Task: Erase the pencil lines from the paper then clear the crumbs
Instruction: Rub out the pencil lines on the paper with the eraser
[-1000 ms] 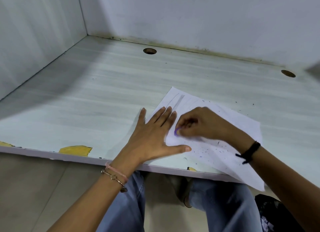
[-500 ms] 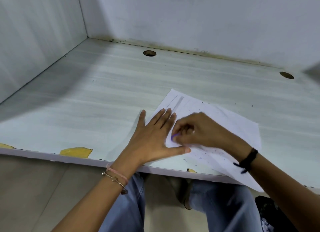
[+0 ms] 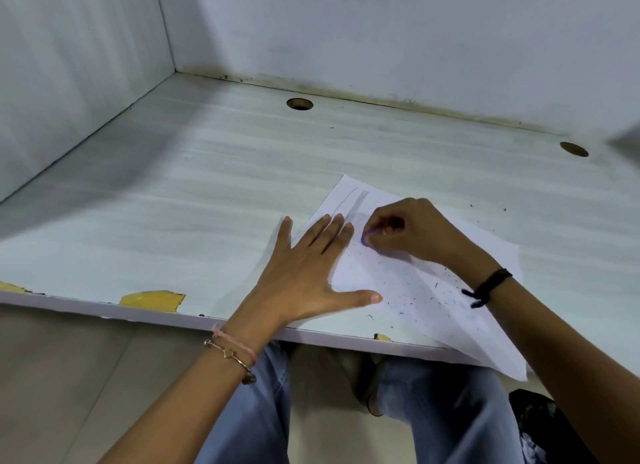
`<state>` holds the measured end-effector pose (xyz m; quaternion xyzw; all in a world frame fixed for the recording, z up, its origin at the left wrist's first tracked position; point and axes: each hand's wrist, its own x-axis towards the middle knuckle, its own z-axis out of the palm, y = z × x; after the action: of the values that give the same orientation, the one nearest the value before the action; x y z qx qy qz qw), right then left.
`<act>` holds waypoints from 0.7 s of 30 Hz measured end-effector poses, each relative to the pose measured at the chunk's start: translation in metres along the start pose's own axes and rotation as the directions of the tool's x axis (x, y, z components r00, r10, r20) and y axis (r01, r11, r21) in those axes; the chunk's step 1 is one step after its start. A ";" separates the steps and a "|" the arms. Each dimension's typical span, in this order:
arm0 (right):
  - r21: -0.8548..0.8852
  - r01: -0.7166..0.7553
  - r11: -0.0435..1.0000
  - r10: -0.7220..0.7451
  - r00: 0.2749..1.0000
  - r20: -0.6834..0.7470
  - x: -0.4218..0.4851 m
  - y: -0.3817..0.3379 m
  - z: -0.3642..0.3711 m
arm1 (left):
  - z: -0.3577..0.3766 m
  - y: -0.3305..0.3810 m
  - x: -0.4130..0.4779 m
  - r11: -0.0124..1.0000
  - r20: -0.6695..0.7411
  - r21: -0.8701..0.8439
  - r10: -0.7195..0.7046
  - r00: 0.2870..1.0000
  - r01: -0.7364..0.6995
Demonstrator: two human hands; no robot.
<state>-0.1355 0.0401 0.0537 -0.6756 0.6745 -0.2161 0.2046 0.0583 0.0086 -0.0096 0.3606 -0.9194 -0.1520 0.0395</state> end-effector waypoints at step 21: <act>0.082 -0.075 0.994 0.081 0.994 -0.069 -0.006 0.014 0.007 | 0.003 -0.001 0.002 1.000 -0.009 -0.001 0.008 1.000 -0.008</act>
<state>-0.1432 0.0454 0.0395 -0.6318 0.6982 -0.2591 0.2151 0.0571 0.0067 -0.0127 0.3578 -0.9205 -0.1508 0.0446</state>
